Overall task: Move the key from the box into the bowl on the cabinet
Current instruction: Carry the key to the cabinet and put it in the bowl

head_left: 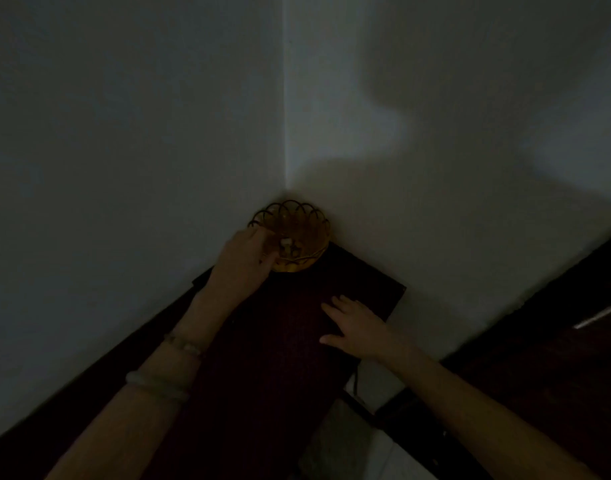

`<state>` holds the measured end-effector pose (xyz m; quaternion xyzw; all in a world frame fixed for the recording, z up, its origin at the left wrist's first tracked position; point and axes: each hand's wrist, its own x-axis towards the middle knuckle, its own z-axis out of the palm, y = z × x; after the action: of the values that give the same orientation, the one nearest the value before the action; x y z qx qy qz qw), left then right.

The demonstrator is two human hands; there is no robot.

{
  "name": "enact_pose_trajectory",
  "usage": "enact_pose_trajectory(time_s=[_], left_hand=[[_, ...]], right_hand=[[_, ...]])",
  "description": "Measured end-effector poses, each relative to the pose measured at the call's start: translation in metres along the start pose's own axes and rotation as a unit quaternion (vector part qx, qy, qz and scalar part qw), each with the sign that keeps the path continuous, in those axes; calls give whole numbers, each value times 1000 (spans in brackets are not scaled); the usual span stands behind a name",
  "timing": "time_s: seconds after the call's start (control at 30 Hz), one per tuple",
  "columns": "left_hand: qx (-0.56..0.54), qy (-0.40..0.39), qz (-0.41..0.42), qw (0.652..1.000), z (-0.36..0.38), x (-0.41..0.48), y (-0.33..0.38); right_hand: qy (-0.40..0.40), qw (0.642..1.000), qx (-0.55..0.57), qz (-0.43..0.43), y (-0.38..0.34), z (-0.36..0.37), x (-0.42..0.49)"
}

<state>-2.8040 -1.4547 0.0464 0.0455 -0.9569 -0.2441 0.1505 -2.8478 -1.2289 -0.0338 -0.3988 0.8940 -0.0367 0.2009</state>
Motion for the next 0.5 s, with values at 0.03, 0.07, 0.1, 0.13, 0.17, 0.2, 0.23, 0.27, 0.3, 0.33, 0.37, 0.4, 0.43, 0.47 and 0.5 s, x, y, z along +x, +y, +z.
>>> enact_pose_trajectory(time_s=[0.03,0.07,0.1,0.13,0.17,0.2,0.23,0.27,0.3,0.33,0.37,0.4,0.43,0.47,0.5], left_hand=[[4,10,5,1000,0,-13,3],[11,21,12,1000,1,-24,7],[19,28,15,999,3,-34,11],[26,31,15,999,5,-43,17],[30,30,17,999,7,-51,23],[35,30,26,999,10,-58,30],[42,30,41,998,13,-62,39],[52,29,61,996,15,-65,48],[61,28,83,994,16,-65,59],[67,27,105,992,17,-63,70],[74,27,127,989,18,-61,83],[82,26,150,985,19,-58,96],[87,26,174,981,21,-55,110],[86,24,200,976,24,-54,125],[80,20,228,970,28,-54,142]], right_hand=[[20,1000,-1,8,-3,-6,-2],[42,999,-2,12,-6,-11,-5],[63,998,-2,14,-9,-17,-10],[82,996,1,17,-12,-22,-17],[103,994,6,20,-15,-28,-26],[127,992,13,24,-17,-33,-37],[155,987,20,29,-18,-39,-50],[183,982,28,34,-19,-44,-63],[208,977,35,42,-18,-50,-78],[230,971,39,52,-16,-54,-94],[247,966,41,68,-13,-58,-110],[264,960,40,89,-8,-61,-126],[280,952,35,115,-3,-63,-144],[297,944,28,143,2,-64,-162],[312,934,20,173,7,-65,-182]])
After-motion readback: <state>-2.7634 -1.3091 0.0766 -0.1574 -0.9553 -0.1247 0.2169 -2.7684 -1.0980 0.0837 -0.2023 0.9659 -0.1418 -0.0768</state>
